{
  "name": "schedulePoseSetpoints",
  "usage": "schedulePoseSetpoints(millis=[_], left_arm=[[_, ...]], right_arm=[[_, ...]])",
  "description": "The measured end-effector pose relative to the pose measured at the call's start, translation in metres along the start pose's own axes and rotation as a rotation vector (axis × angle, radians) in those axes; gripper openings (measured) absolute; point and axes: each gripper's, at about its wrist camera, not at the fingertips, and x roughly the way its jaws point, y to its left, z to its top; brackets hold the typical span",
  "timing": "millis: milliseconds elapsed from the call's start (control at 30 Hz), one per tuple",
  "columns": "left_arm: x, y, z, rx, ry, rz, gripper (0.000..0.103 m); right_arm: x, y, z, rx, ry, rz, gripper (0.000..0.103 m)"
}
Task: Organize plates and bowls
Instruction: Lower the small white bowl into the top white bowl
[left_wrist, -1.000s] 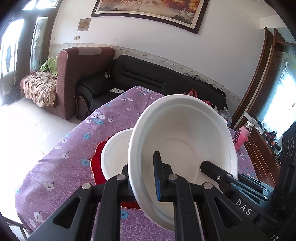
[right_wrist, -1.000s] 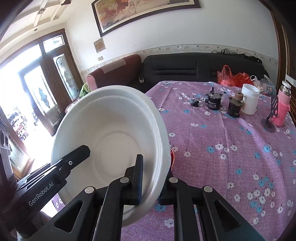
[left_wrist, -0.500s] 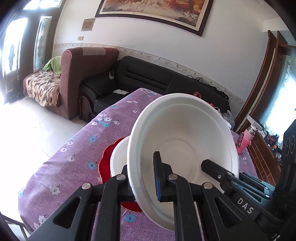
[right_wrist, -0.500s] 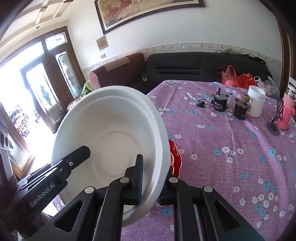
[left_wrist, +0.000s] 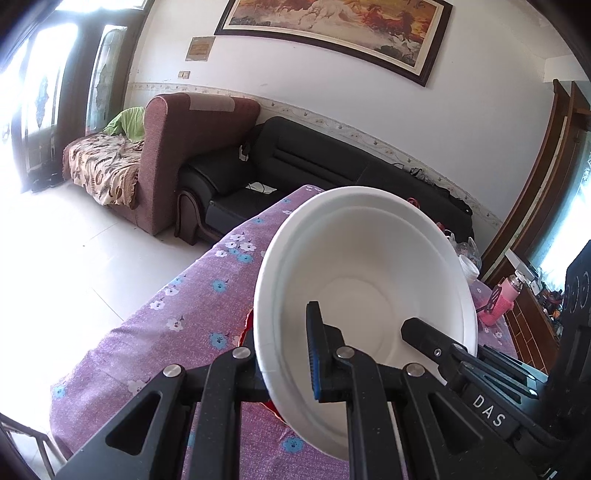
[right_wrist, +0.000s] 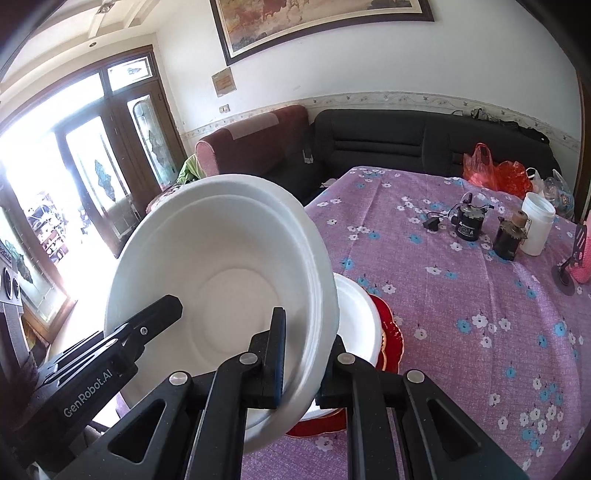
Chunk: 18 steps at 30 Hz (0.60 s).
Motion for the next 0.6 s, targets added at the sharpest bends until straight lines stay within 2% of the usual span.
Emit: schedulePoseSetpoints(millis=[600], left_arm=[[0.062,-0.007,0.001,0.056,0.109,0.013,0.011]], right_arm=[[0.041,-0.02,-0.006,0.057,0.091,-0.072,0.013]])
